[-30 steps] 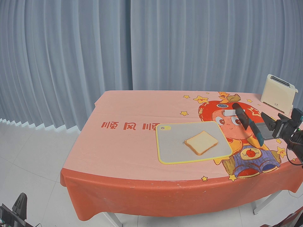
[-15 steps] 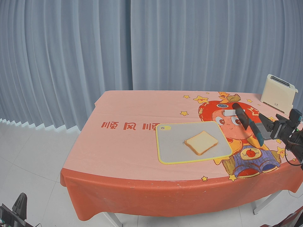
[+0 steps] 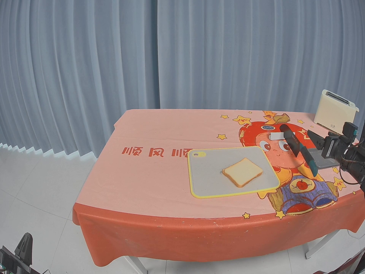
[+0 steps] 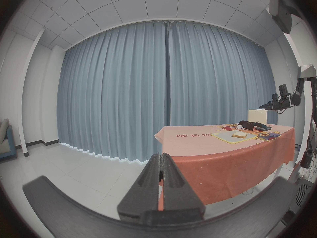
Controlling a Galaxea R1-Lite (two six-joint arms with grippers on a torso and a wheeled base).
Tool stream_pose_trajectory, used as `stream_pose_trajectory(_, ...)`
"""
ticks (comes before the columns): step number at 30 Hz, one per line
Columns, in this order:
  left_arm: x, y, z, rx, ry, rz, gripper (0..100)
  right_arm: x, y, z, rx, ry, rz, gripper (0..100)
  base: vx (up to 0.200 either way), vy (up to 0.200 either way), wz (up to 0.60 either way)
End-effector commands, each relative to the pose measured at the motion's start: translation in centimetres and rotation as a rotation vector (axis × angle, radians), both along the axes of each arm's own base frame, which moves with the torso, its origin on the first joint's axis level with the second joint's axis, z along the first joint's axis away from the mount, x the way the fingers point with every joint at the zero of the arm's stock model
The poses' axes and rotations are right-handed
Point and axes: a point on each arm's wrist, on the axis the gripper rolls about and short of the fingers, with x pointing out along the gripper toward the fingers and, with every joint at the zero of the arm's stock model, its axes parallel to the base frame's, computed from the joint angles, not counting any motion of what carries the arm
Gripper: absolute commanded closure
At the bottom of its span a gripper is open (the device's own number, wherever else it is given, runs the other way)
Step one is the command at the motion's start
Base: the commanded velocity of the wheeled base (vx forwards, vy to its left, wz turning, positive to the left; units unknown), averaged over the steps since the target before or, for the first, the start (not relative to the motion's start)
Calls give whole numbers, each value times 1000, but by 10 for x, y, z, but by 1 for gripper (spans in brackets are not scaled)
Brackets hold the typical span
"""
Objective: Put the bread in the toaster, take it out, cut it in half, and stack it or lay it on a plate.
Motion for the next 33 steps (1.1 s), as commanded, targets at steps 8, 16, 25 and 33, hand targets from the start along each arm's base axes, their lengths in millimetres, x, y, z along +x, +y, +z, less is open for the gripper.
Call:
stream_pose_trajectory(8,0,0,-5,0,0,-1,100,14,0,7,-16,36,4,0,0,0,0)
stream_pose_trajectory(16,0,0,-5,0,0,-1,100,17,0,3,-22,54,5,0,0,0,0)
stream_pose_trajectory(25,0,0,-5,0,1,1,100,19,2,3,-38,53,14,0,0,0,0)
stream_pose_trajectory(33,0,0,-5,0,0,-1,100,22,3,1,-48,62,10,0,0,0,0)
